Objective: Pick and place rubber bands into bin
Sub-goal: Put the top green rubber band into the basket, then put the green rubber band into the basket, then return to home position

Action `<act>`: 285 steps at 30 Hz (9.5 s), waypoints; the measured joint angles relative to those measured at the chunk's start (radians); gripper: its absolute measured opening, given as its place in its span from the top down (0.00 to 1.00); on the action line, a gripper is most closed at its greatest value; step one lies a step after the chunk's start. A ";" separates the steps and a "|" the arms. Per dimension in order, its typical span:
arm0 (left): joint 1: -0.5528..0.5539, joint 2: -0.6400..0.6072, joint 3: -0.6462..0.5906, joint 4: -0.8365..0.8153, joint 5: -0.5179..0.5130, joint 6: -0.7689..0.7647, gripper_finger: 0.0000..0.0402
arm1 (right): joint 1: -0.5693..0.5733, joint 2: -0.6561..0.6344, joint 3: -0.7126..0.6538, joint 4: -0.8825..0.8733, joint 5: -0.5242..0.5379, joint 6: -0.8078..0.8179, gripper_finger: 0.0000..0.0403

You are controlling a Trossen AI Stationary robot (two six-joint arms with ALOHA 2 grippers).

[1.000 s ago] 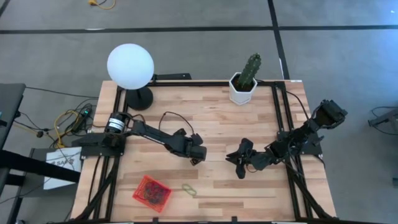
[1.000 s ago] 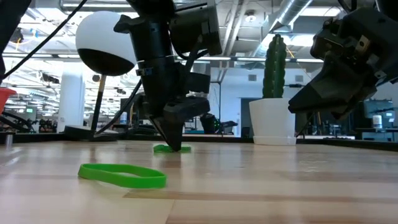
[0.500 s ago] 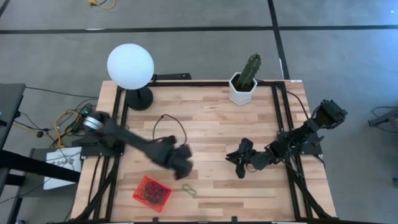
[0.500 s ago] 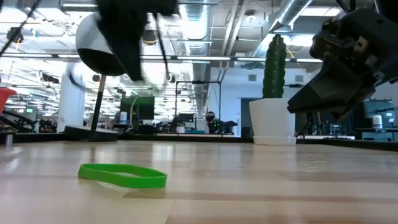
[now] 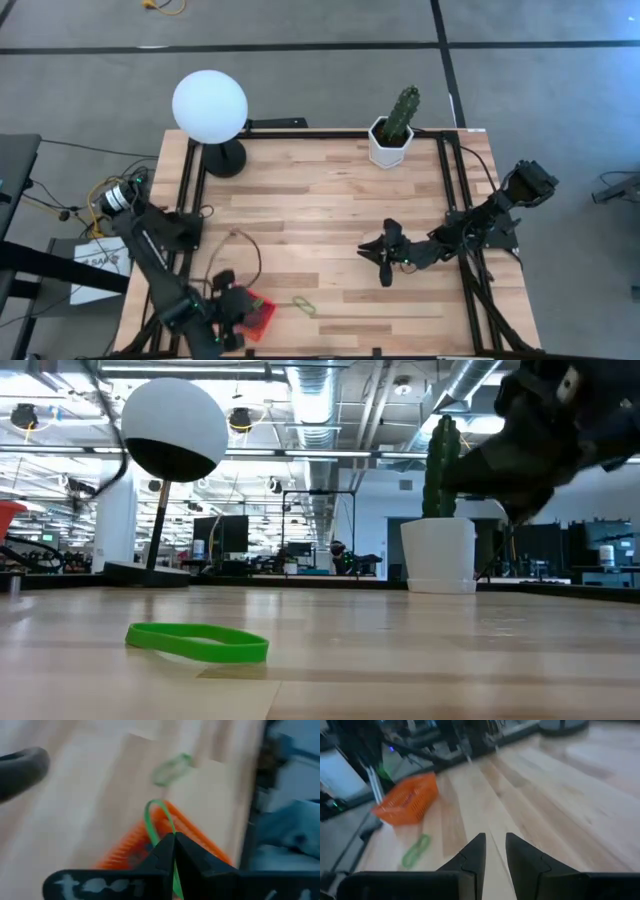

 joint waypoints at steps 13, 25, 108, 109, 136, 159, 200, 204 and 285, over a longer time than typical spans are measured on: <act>-0.073 -0.001 -0.293 0.338 0.072 -0.109 1.00 | -0.039 0.236 0.159 0.238 0.054 -0.097 0.83; -0.073 -0.001 -0.324 0.339 0.047 -0.072 1.00 | -0.047 0.420 0.596 -0.262 -0.071 -0.288 0.83; -0.113 -0.125 -0.163 -0.489 -0.416 -0.470 0.70 | -0.128 1.094 1.762 -0.698 -0.474 -0.390 0.99; -0.113 -0.122 -0.163 -0.489 -0.413 -0.470 0.70 | -0.130 1.100 1.774 -0.712 -0.479 -0.358 0.99; -0.076 -0.096 -0.164 -0.650 -0.515 -0.354 0.70 | -0.149 0.888 1.965 -1.626 -0.524 -0.292 0.75; -0.068 -0.896 -0.601 0.058 -0.413 0.017 0.70 | 0.059 0.359 1.765 -1.916 -0.285 -0.215 0.75; 0.371 -1.346 -1.053 1.183 -0.067 1.083 0.70 | -0.313 -0.733 0.221 -0.710 -0.759 -0.313 0.75; 0.424 -1.348 -1.082 1.140 -0.045 1.061 0.70 | -0.311 -0.808 0.171 -0.695 -0.760 -0.355 0.75; 0.456 -1.375 -1.275 1.018 -0.069 0.890 0.70 | -0.406 -1.176 -0.356 -0.435 -0.672 -0.331 0.75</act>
